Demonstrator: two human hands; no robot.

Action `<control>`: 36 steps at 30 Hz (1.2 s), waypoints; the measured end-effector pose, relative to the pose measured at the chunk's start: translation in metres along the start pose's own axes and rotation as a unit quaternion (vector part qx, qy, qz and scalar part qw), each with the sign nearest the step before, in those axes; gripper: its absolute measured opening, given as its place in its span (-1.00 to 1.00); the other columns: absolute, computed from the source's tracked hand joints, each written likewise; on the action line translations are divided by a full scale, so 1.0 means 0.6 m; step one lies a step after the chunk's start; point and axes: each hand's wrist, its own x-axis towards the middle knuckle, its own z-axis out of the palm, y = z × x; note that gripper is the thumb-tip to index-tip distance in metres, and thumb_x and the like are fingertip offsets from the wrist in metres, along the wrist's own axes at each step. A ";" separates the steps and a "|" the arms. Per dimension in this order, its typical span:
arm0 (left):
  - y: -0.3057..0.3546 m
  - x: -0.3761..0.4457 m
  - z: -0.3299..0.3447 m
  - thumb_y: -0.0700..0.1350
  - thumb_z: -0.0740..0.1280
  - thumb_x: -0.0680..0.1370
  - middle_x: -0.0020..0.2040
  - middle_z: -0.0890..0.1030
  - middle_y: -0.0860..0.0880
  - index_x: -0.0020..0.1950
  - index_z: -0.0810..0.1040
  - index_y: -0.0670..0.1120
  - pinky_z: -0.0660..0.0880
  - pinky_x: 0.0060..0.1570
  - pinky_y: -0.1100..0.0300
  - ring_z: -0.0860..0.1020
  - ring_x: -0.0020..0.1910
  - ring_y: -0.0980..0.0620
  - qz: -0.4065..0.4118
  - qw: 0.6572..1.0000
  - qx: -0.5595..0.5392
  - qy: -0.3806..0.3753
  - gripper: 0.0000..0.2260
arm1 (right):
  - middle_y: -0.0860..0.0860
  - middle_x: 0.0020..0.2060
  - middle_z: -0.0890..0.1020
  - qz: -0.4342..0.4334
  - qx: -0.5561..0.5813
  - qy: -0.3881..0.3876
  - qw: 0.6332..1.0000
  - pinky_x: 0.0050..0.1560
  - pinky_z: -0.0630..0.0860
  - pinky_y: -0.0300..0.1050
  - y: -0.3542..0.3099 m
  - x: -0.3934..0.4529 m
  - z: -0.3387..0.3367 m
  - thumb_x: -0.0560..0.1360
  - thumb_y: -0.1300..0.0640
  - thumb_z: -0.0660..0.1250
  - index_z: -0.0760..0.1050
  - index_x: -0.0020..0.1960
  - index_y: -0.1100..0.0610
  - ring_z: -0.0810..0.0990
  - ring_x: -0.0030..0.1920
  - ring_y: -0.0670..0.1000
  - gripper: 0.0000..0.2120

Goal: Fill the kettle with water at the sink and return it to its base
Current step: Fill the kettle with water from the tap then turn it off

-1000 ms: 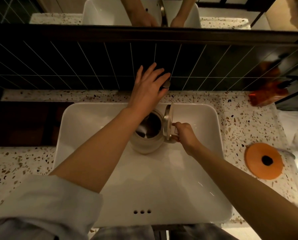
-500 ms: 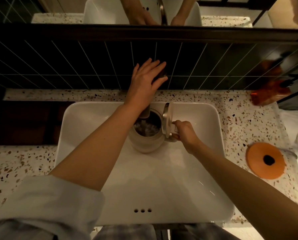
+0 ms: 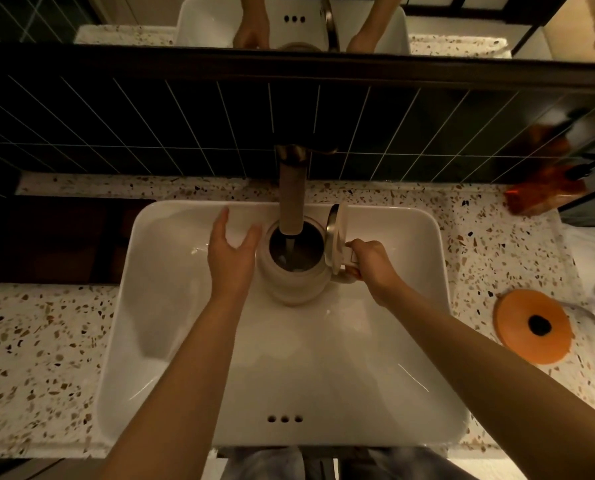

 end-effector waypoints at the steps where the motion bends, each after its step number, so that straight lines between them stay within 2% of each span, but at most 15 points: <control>1: -0.013 -0.007 -0.003 0.03 0.40 0.53 0.49 0.38 0.01 0.50 0.33 0.01 0.28 0.37 0.15 0.31 0.46 0.05 -0.049 0.998 -0.016 -0.022 -0.44 | 0.02 -0.62 0.39 -0.001 -0.001 -0.002 1.000 -0.40 0.28 -0.15 -0.001 0.000 0.000 0.51 0.21 0.08 0.32 -0.48 0.18 0.34 -0.54 -0.05 -0.62; 3: -0.033 -0.017 -0.004 0.08 0.38 0.53 0.36 0.52 0.05 0.35 0.51 0.07 0.32 0.34 0.10 0.41 0.39 0.02 -0.116 0.988 -0.067 -0.079 -0.61 | 0.02 -0.61 0.41 -0.006 -0.003 -0.006 1.000 -0.39 0.28 -0.13 0.000 0.001 0.000 0.52 0.21 0.08 0.33 -0.49 0.17 0.35 -0.52 -0.03 -0.60; 5: -0.040 -0.024 0.000 0.10 0.36 0.53 0.14 0.66 0.10 0.06 0.65 0.13 0.37 0.35 0.01 0.52 0.26 0.05 -0.136 0.979 -0.113 -0.105 -0.83 | 0.04 -0.59 0.41 -0.008 -0.007 -0.007 1.000 -0.35 0.29 -0.11 0.003 0.003 0.000 0.52 0.20 0.08 0.34 -0.49 0.16 0.35 -0.48 0.00 -0.60; 6: -0.041 -0.026 0.002 0.09 0.36 0.53 0.09 0.68 0.10 0.00 0.67 0.12 0.38 0.34 0.01 0.55 0.22 0.07 -0.132 0.977 -0.125 -0.107 -0.86 | 0.06 -0.57 0.41 -0.010 -0.008 -0.007 1.000 -0.33 0.29 -0.09 0.005 0.003 0.000 0.51 0.19 0.08 0.34 -0.49 0.16 0.35 -0.47 0.01 -0.61; 10: -0.036 -0.026 0.014 0.07 0.37 0.53 0.07 0.70 0.03 -0.03 0.65 0.08 0.41 0.27 0.05 0.58 0.21 0.01 -0.136 0.974 -0.153 -0.101 -0.88 | 0.09 -0.56 0.40 -0.011 -0.012 -0.004 1.000 -0.29 0.29 -0.06 0.006 0.006 0.002 0.51 0.18 0.08 0.34 -0.49 0.17 0.35 -0.46 0.04 -0.61; 14: -0.035 -0.022 0.018 0.09 0.41 0.48 0.09 0.70 -0.11 -0.04 0.65 -0.02 0.48 0.19 -0.04 0.60 0.18 -0.10 -0.146 0.974 -0.149 -0.091 -0.80 | 0.09 -0.56 0.39 -0.008 -0.016 -0.003 1.000 -0.29 0.28 -0.05 0.006 0.006 0.002 0.51 0.18 0.08 0.34 -0.49 0.17 0.33 -0.45 0.04 -0.61; 17: -0.032 -0.020 0.019 0.10 0.40 0.49 -0.05 0.69 0.00 -0.09 0.63 0.00 0.45 0.01 0.04 0.59 0.03 0.00 -0.153 0.975 -0.138 -0.087 -0.81 | 0.10 -0.53 0.38 -0.006 -0.017 0.001 1.000 -0.29 0.28 -0.06 0.008 0.005 0.003 0.51 0.18 0.09 0.35 -0.45 0.18 0.33 -0.43 0.04 -0.64; 20: -0.030 -0.024 0.022 0.05 0.36 0.55 -0.14 0.67 0.14 -0.09 0.62 0.02 0.47 -0.02 0.06 0.58 -0.08 0.15 -0.169 0.972 -0.138 -0.089 -0.88 | 0.10 -0.54 0.36 -0.007 -0.017 0.001 1.000 -0.32 0.26 -0.07 0.010 0.003 0.003 0.50 0.18 0.09 0.32 -0.46 0.17 0.31 -0.46 0.03 -0.65; 26: -0.029 -0.024 0.020 0.13 0.37 0.52 -0.19 0.57 0.08 -0.14 0.61 0.02 0.37 -0.08 -0.03 0.47 -0.11 0.04 -0.176 0.974 -0.120 -0.081 -0.80 | 0.12 -0.51 0.36 -0.004 -0.012 0.003 1.000 -0.28 0.25 -0.04 0.013 0.004 0.003 0.49 0.17 0.09 0.37 -0.40 0.22 0.31 -0.40 0.07 -0.69; 28: -0.027 -0.025 0.020 0.15 0.37 0.51 -0.19 0.57 0.08 -0.14 0.60 0.02 0.37 -0.08 -0.04 0.47 -0.11 0.03 -0.177 0.974 -0.114 -0.080 -0.79 | 0.14 -0.49 0.36 -0.004 -0.013 0.004 1.000 -0.26 0.26 -0.03 0.014 0.006 0.003 0.49 0.17 0.09 0.42 -0.34 0.24 0.32 -0.38 0.09 -0.71; 31: -0.024 -0.025 0.022 0.17 0.35 0.51 -0.18 0.56 0.09 -0.14 0.60 0.04 0.41 -0.07 -0.06 0.47 -0.16 0.06 -0.189 0.974 -0.104 -0.073 -0.78 | 0.12 -0.51 0.35 -0.005 -0.014 0.006 1.000 -0.29 0.25 -0.04 0.014 0.007 0.003 0.49 0.17 0.10 0.36 -0.41 0.21 0.31 -0.42 0.05 -0.69; 36: -0.020 -0.023 0.023 0.16 0.34 0.52 -0.09 0.61 0.11 -0.10 0.60 0.05 0.48 0.12 -0.17 0.51 -0.04 0.02 -0.205 0.971 -0.104 -0.069 -0.79 | 0.11 -0.53 0.34 -0.004 -0.005 0.003 1.000 -0.33 0.24 -0.07 0.014 0.006 0.004 0.49 0.18 0.09 0.34 -0.42 0.20 0.29 -0.45 0.02 -0.68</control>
